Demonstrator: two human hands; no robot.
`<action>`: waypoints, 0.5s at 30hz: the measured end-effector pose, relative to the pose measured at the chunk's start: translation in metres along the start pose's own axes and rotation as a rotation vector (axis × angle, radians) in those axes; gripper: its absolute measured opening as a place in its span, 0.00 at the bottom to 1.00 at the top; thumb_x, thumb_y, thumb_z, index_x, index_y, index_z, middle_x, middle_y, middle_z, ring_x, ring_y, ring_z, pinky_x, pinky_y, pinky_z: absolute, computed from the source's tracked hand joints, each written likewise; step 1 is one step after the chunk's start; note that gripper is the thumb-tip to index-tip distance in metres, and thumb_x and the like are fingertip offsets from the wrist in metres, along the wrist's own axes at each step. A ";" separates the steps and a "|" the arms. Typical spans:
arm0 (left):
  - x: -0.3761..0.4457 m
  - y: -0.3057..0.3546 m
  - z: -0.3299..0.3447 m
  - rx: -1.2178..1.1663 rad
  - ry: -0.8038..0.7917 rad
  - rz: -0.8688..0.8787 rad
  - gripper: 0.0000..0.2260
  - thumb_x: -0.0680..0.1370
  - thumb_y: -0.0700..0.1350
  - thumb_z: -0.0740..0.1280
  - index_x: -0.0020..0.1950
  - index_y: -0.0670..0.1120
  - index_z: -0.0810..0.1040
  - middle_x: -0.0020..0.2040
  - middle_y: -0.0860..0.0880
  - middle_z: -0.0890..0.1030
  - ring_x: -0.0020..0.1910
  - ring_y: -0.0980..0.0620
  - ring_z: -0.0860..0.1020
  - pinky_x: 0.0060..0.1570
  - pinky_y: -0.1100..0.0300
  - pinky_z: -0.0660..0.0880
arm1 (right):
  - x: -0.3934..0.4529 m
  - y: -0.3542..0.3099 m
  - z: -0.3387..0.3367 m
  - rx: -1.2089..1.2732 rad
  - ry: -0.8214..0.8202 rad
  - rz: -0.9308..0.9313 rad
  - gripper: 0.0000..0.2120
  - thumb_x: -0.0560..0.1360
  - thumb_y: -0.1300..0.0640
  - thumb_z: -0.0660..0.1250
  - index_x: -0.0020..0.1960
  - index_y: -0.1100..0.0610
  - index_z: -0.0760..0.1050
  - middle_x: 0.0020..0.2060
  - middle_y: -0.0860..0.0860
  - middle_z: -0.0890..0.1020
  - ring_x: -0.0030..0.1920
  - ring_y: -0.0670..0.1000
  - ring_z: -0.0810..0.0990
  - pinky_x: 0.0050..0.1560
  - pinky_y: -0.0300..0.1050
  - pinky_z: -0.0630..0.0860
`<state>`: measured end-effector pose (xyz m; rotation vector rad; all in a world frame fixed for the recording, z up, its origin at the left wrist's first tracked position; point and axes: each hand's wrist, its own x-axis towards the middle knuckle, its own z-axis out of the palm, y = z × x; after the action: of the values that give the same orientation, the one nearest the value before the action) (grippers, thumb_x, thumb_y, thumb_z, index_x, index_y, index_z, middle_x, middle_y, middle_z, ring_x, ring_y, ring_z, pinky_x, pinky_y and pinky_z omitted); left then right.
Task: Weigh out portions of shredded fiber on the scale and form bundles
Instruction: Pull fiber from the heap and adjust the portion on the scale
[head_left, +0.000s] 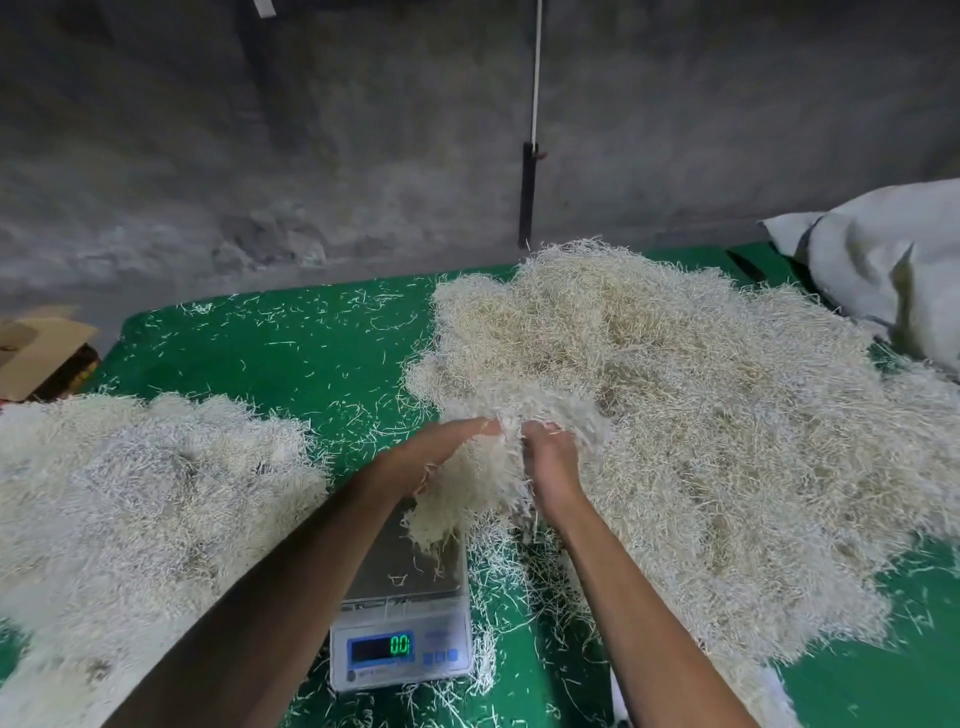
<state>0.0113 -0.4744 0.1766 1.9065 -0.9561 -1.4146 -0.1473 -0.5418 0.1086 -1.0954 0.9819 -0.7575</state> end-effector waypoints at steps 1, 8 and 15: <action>-0.001 0.000 -0.007 -0.004 0.070 -0.005 0.43 0.64 0.71 0.74 0.73 0.49 0.73 0.76 0.43 0.69 0.72 0.38 0.70 0.69 0.38 0.70 | 0.001 0.001 -0.007 0.160 -0.006 0.016 0.11 0.84 0.56 0.58 0.47 0.60 0.75 0.36 0.51 0.80 0.32 0.50 0.73 0.32 0.40 0.71; -0.017 0.003 -0.038 -0.083 0.135 -0.069 0.31 0.58 0.69 0.73 0.59 0.63 0.75 0.77 0.48 0.64 0.67 0.50 0.67 0.62 0.45 0.69 | 0.007 -0.014 -0.015 0.728 -0.162 0.183 0.34 0.81 0.40 0.64 0.82 0.48 0.57 0.75 0.65 0.65 0.62 0.62 0.83 0.55 0.58 0.82; -0.022 0.004 -0.025 -0.464 0.081 -0.035 0.33 0.76 0.66 0.64 0.69 0.42 0.75 0.60 0.37 0.83 0.59 0.38 0.82 0.62 0.40 0.78 | -0.013 -0.021 0.027 -0.309 -0.423 0.119 0.35 0.73 0.23 0.59 0.70 0.45 0.71 0.61 0.57 0.82 0.49 0.51 0.84 0.50 0.49 0.81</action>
<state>0.0302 -0.4578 0.1985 1.6215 -0.5009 -1.4183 -0.1276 -0.5269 0.1356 -1.3818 0.8045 -0.2608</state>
